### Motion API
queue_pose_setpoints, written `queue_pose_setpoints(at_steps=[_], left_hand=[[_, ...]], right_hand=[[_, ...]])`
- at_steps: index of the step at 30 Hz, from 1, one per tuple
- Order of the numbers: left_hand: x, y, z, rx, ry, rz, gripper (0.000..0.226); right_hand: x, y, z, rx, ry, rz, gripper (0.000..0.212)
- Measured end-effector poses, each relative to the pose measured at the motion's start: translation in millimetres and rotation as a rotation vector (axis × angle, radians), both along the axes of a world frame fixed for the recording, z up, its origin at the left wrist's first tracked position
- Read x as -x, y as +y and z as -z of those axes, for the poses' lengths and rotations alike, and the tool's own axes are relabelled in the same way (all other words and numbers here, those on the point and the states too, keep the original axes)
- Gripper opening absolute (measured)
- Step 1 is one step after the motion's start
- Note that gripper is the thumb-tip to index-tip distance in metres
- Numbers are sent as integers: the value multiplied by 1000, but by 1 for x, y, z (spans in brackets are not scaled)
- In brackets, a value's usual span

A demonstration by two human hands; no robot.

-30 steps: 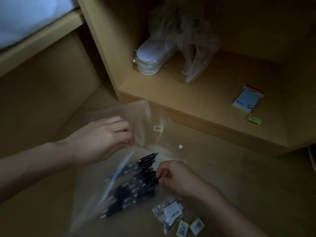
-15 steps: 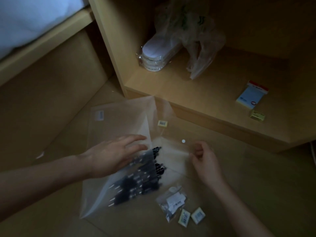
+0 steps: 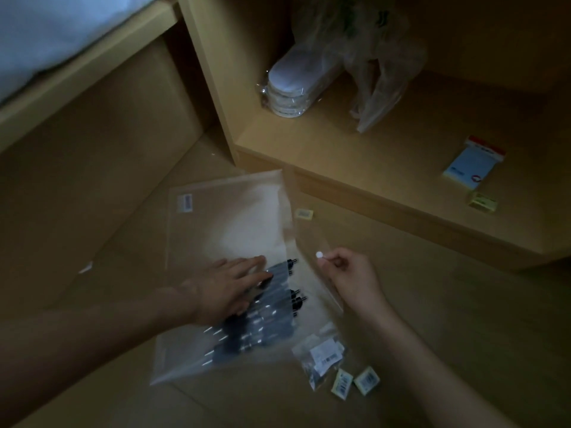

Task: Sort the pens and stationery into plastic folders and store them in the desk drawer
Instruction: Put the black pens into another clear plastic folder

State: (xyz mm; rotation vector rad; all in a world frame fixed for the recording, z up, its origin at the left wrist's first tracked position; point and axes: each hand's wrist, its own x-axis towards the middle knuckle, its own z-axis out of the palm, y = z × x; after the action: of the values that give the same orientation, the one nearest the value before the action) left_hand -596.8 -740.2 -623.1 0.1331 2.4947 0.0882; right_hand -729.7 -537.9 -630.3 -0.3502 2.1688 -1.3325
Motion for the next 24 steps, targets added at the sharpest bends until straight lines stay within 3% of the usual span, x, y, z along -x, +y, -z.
queue_pose_setpoints(at_steps=[8,15,19,24], left_hand=[[-23,-7,27,-233,207,-132,68],[-26,-13,29,-204,299,-71,66],[-33,-17,34,-216,270,-45,66],[-30,-15,27,-390,292,-300,66]], right_hand=[[-18,-15,-13,97,-32,11,7],[-35,-55,3,89,42,-143,6],[-42,-58,16,52,176,-276,18],[-43,-43,31,-59,477,-286,26]])
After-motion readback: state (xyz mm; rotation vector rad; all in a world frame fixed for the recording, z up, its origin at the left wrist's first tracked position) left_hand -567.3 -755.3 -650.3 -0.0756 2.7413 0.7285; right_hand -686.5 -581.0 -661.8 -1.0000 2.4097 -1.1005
